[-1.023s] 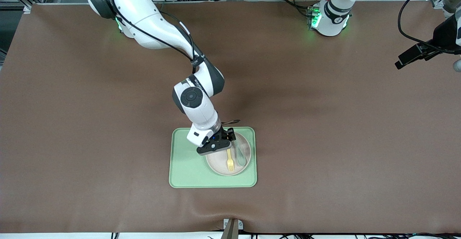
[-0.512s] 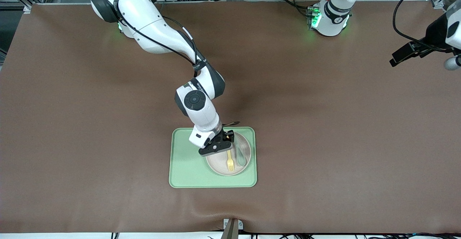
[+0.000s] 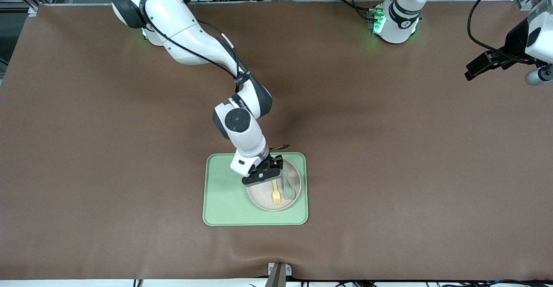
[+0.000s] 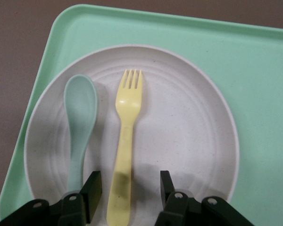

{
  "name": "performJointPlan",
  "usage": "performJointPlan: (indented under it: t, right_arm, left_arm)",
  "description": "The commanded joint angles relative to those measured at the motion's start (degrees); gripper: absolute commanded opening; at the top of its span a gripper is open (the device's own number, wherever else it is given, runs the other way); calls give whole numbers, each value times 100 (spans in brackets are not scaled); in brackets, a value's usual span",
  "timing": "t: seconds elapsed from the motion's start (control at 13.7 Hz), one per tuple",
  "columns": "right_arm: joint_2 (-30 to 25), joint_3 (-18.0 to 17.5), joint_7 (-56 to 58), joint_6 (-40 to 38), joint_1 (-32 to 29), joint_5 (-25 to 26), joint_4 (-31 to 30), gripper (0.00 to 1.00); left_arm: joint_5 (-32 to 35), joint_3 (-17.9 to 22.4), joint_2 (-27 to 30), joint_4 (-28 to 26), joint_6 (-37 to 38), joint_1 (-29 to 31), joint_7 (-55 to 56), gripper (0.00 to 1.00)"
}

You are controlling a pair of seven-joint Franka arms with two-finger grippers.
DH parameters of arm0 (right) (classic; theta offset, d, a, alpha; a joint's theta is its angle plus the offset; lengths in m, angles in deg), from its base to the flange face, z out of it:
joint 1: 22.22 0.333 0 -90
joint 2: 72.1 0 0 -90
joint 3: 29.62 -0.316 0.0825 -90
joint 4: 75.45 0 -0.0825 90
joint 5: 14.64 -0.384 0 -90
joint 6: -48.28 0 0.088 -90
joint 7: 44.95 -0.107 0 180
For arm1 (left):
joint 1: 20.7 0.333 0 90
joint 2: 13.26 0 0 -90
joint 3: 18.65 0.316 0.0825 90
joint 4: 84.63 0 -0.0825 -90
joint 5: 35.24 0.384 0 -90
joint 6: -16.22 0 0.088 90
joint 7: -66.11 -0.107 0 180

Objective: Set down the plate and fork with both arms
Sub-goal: 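Grasp the yellow fork with the right gripper and lift it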

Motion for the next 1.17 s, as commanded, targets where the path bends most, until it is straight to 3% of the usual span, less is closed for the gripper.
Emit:
performJointPlan:
  t: [0.0, 0.29, 0.58, 0.66, 0.8, 1.1]
  right_arm:
    - [237, 74, -77, -11, 97, 87, 270, 57]
    - [334, 135, -68, 129, 114, 87, 270, 55]
    - [387, 153, -77, 148, 158, 105, 296, 43]
    - [387, 153, -77, 147, 167, 105, 296, 39]
    - [379, 153, -86, 121, 158, 105, 296, 10]
    - [282, 153, -86, 42, 158, 105, 305, 7]
  left_arm:
    - [158, -13, -117, 50, 30, 4, 1, 100]
    - [158, -56, -196, 50, -41, -75, 44, 100]
    - [158, -92, -214, 32, -41, -40, 36, 100]
    - [158, -92, -249, 41, -41, -58, 44, 100]
    - [158, -101, -249, 41, -41, -67, 53, 100]
    - [150, -101, -240, 32, -41, -58, 71, 100]
